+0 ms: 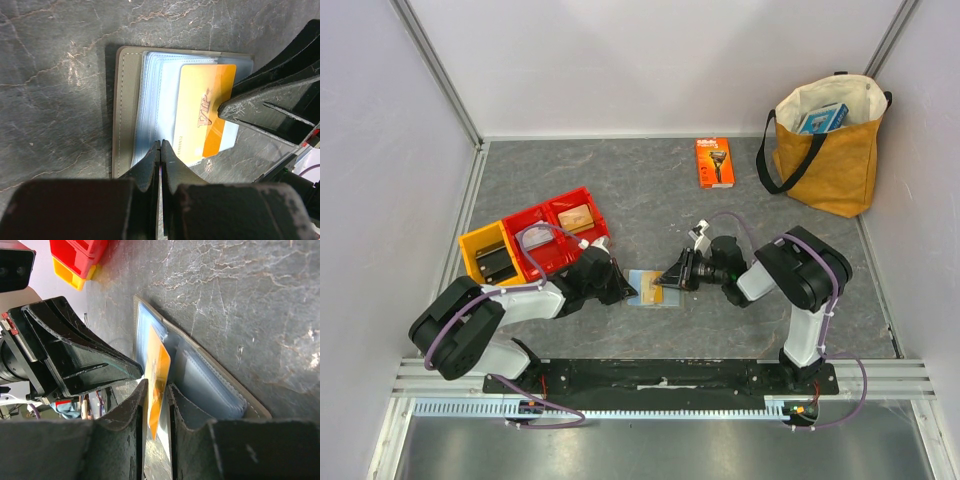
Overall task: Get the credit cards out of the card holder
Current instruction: Remove the credit card from the card holder.
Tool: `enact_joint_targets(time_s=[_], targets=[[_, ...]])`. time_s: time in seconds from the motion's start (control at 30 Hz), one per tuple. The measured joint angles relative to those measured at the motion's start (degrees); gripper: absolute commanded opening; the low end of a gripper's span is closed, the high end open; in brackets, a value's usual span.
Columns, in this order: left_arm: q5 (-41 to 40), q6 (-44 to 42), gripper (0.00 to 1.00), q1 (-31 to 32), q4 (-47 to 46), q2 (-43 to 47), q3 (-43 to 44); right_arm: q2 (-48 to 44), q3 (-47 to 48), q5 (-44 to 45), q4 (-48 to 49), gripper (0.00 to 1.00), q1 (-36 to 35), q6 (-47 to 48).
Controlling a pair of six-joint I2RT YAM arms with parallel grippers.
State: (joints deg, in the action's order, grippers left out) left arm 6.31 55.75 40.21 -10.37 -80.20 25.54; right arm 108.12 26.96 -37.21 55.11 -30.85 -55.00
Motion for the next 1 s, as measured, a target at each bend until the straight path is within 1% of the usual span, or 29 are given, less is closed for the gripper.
enact_joint_targets(time_s=[0.03,0.17,0.2,0.33,0.4,0.53,0.67,0.83,0.9,1.0], targets=[[0.0,0.0,0.04,0.0,0.0,0.0,0.0,0.2,0.3,-0.2,-0.1,0.22,0.0,0.1],[0.1,0.0,0.04,0.0,0.0,0.0,0.0,0.9,1.1,-0.5,-0.6,0.02,0.0,0.5],[0.0,0.0,0.04,0.0,0.2,0.1,0.0,0.9,1.1,-0.5,-0.7,0.00,0.0,0.5],[0.0,0.0,0.04,0.0,0.5,0.3,0.0,0.5,0.9,-0.5,-1.3,0.00,0.3,0.9],[0.0,0.0,0.04,0.0,0.6,0.4,0.0,-1.4,0.0,-0.4,-2.8,0.00,1.0,1.7],[0.0,0.0,0.04,0.0,0.6,0.4,0.0,-7.4,-3.2,0.5,-5.8,0.00,3.6,3.1],[-0.1,0.1,0.05,0.0,1.0,1.5,-0.7,-13.2,-8.1,2.8,-6.1,0.00,6.4,2.6],[-0.6,0.3,0.19,0.0,3.4,6.5,-2.1,-23.3,-13.6,7.2,-6.3,0.00,7.1,-0.6],[-0.9,0.6,0.29,0.0,3.9,9.5,-2.2,-29.3,-15.5,10.3,-6.2,0.00,7.1,-3.1],[-1.6,1.4,0.45,0.4,3.6,13.8,-2.1,-38.6,-17.7,15.3,-6.3,0.00,7.1,-6.7]])
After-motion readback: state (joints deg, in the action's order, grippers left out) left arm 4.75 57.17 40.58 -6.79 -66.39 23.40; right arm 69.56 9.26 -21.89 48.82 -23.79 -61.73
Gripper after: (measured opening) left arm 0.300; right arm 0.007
